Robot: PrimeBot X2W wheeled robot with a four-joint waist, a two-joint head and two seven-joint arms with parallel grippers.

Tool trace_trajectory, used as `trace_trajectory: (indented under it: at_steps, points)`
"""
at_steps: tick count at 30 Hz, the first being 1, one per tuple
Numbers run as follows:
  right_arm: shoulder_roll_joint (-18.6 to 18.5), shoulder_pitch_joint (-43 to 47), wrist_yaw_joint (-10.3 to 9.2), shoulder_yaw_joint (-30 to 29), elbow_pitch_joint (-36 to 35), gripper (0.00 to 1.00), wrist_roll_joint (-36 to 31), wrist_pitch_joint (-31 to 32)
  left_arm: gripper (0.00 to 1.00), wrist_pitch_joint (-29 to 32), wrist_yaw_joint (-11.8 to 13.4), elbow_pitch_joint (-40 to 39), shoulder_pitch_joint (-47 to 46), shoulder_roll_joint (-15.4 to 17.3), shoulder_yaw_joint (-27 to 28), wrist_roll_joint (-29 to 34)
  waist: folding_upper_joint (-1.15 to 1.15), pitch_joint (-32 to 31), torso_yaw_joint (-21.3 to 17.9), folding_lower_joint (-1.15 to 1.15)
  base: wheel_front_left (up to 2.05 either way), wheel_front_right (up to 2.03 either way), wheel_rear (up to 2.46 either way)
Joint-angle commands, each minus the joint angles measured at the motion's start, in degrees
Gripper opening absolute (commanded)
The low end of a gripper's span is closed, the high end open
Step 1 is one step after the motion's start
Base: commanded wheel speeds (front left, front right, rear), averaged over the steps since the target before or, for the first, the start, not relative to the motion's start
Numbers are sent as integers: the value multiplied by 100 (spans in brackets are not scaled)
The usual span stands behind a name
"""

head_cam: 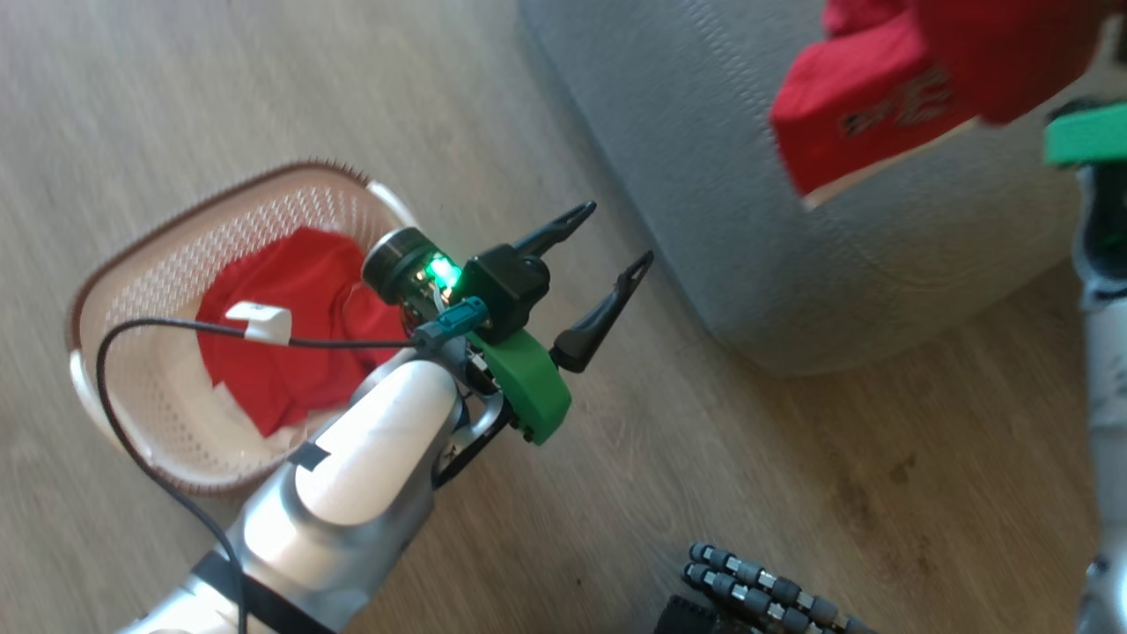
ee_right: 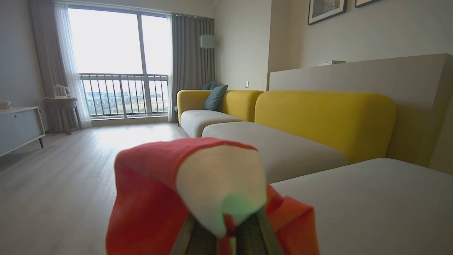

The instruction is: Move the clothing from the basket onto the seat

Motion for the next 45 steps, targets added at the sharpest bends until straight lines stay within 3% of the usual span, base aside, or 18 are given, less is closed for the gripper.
trace_trajectory:
  at_steps: [1,15,25,32,36,41,42,43,44,45]
  points:
    - [-182,-267,-1,-42,-99,0,-48,-37,100,-55,-7,-170,-202,76,98,59,0,357,289,-1,0,0,0]
    - [-1235,-1954,-1,-778,1221,0,-375,-37,100,-55,-7,-110,-568,322,-45,113,0,1267,889,-1,0,0,0]
    - [-2097,-2889,-1,-2272,2413,0,-1245,-37,100,-55,-8,-112,-499,469,-113,146,0,1655,1189,-1,0,0,0]
    - [-2146,-2989,-1,-3481,3528,0,-2124,-37,100,-55,-8,-79,-358,529,-161,126,0,1843,1267,-1,0,0,0]
    - [-1855,-2983,-1,-3474,4111,0,-2281,-36,100,-55,-8,-51,-333,526,-173,112,0,1913,1274,-1,0,0,0]
    - [-1666,-2819,-1,-3036,4862,0,-2159,-34,100,-55,-8,5,-348,483,-159,57,0,1843,1370,-1,0,0,0]
    - [-1652,-2757,-1,-2924,4933,13,-2126,-35,100,-55,-8,3,-350,460,-146,48,0,1813,1398,-1,0,0,0]
    - [-1630,-2689,-1,-2791,5004,44,-2094,-35,100,-55,-8,4,-348,439,-135,38,0,1775,1424,-1,0,0,0]
    - [-1617,-2619,-1,-2655,5038,100,-2063,-35,100,-55,-8,3,-343,420,-117,29,0,1742,1446,-1,0,0,0]
    - [-1601,-2545,-1,-2519,5024,100,-2018,-35,100,-55,-8,-1,-337,401,-100,22,0,1706,1468,-1,0,0,0]
